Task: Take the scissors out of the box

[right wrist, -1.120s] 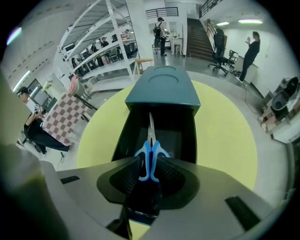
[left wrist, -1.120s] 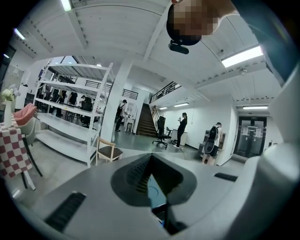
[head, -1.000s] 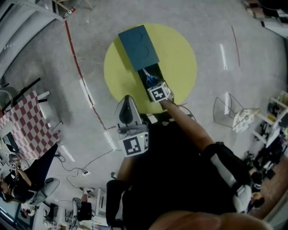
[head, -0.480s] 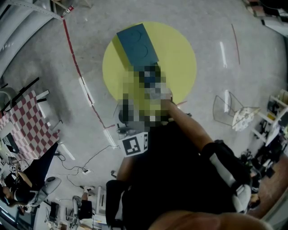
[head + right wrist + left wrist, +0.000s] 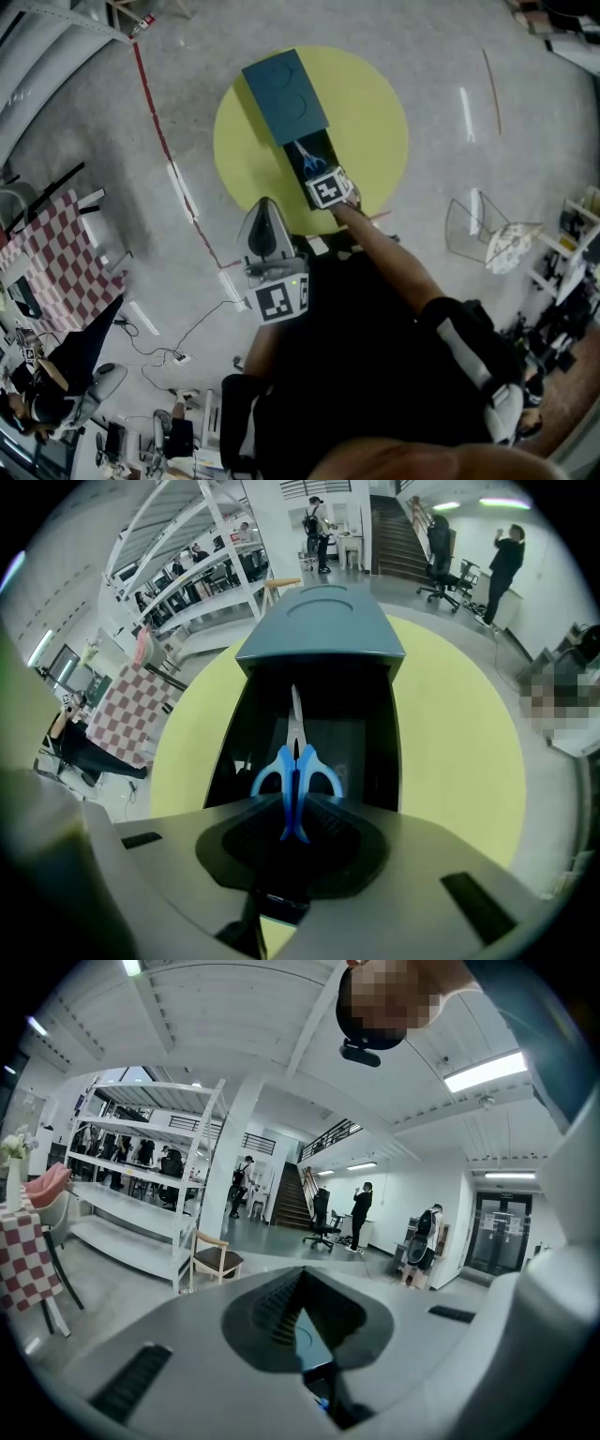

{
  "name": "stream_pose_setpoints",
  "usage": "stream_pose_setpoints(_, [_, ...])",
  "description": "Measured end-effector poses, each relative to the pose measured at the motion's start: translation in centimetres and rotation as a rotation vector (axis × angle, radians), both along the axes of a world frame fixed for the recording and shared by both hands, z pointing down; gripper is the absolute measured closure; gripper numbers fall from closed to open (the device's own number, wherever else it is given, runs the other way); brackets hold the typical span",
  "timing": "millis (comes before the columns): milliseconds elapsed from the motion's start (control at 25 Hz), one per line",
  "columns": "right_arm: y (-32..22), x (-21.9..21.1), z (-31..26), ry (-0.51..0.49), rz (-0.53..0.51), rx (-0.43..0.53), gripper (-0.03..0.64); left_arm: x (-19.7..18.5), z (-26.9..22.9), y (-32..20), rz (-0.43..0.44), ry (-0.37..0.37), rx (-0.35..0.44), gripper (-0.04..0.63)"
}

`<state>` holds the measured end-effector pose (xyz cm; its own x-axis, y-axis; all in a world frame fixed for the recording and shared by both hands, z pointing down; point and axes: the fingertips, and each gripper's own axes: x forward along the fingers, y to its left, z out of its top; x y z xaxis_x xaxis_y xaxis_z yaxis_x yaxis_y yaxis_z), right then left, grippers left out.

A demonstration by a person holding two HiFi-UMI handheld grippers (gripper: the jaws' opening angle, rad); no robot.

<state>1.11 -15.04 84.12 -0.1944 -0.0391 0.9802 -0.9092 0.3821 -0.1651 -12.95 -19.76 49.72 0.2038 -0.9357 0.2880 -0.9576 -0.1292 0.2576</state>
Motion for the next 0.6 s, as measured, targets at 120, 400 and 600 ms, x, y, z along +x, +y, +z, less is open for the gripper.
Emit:
stream_pose_setpoints(120, [-0.2, 0.0, -0.6, -0.006, -0.002, 0.012, 0.545, 0.3, -0.1, 0.1, 0.002, -0.002, 0.003, 0.598])
stream_pose_setpoints(400, [0.9, 0.2, -1.5, -0.042, -0.003, 0.01, 0.545, 1.1, -0.5, 1.1, 0.01, -0.011, 0.024, 0.598])
stream_pose_setpoints(600, [2.0, 0.5, -2.6, -0.061, -0.014, 0.016, 0.546, 1.7, -0.9, 2.3, -0.006, -0.001, 0.025, 0.598])
